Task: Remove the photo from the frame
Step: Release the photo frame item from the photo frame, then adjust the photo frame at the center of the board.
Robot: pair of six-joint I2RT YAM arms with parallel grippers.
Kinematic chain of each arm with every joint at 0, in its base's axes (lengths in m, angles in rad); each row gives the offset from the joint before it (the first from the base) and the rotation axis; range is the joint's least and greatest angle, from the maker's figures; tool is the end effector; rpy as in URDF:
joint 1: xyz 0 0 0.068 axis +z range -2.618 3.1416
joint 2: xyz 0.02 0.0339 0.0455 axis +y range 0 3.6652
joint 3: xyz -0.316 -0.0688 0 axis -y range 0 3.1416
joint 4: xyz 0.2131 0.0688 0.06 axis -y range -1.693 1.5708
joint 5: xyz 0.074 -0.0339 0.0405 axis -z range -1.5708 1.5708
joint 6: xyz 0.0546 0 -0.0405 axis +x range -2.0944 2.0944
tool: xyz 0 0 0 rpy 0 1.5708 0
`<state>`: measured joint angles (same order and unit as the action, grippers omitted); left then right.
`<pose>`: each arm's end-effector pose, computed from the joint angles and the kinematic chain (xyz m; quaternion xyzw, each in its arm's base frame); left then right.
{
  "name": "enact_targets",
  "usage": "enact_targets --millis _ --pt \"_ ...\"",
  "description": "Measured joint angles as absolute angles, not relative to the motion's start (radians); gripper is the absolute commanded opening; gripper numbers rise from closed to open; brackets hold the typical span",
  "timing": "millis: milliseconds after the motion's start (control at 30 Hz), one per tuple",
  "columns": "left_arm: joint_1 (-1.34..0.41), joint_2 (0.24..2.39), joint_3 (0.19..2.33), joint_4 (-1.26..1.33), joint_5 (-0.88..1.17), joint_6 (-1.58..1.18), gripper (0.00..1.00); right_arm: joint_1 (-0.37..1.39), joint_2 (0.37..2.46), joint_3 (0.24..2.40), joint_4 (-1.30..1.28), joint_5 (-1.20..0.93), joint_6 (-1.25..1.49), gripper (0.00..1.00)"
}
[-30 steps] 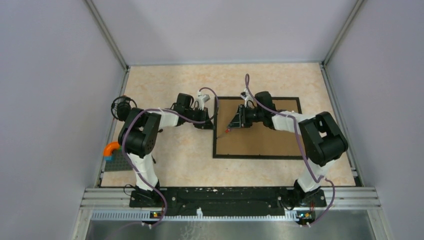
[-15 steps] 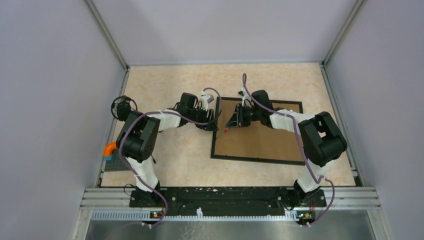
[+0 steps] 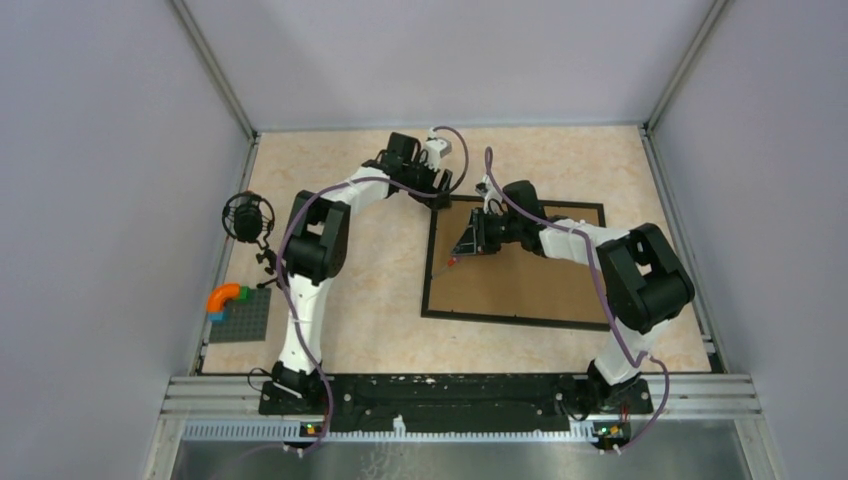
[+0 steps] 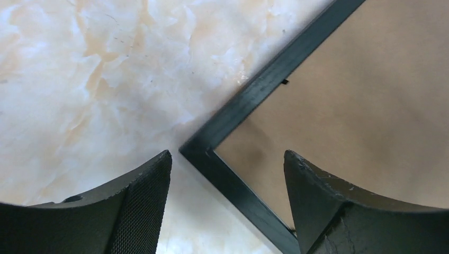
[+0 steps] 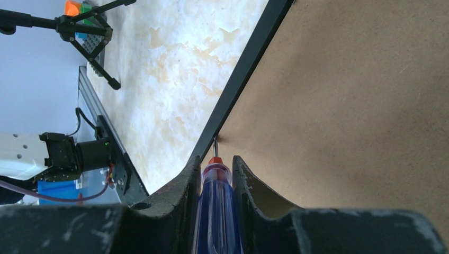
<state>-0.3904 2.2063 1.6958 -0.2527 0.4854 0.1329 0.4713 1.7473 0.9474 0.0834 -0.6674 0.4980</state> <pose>0.4630 -0.2181 0.2315 0.3221 0.8378 -0.2681 0.3499 0.3011 0.1914 0.2368 -0.1242 0.8617 0.4461 0.2075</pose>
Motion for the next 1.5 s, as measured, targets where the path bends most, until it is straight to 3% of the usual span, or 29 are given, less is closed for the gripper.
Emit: enact_targets --millis 200,433,567,967,1500 --pt "-0.393 2.346 1.835 -0.27 0.516 0.174 0.79 0.471 1.747 0.943 0.088 -0.669 0.5 0.0" --pt "-0.393 2.365 1.854 -0.272 0.508 0.228 0.42 0.471 1.747 0.943 0.088 -0.67 0.5 0.0" --pt "-0.393 2.352 1.838 -0.272 0.503 0.254 0.34 0.471 1.747 0.943 0.086 -0.67 0.498 0.0" --pt "-0.36 2.14 1.521 -0.186 0.371 0.159 0.15 0.489 1.747 0.96 -0.012 -0.697 0.486 0.0" --pt "-0.319 2.131 1.499 -0.169 0.335 -0.069 0.03 0.582 1.716 1.023 -0.183 -0.662 0.419 0.0"
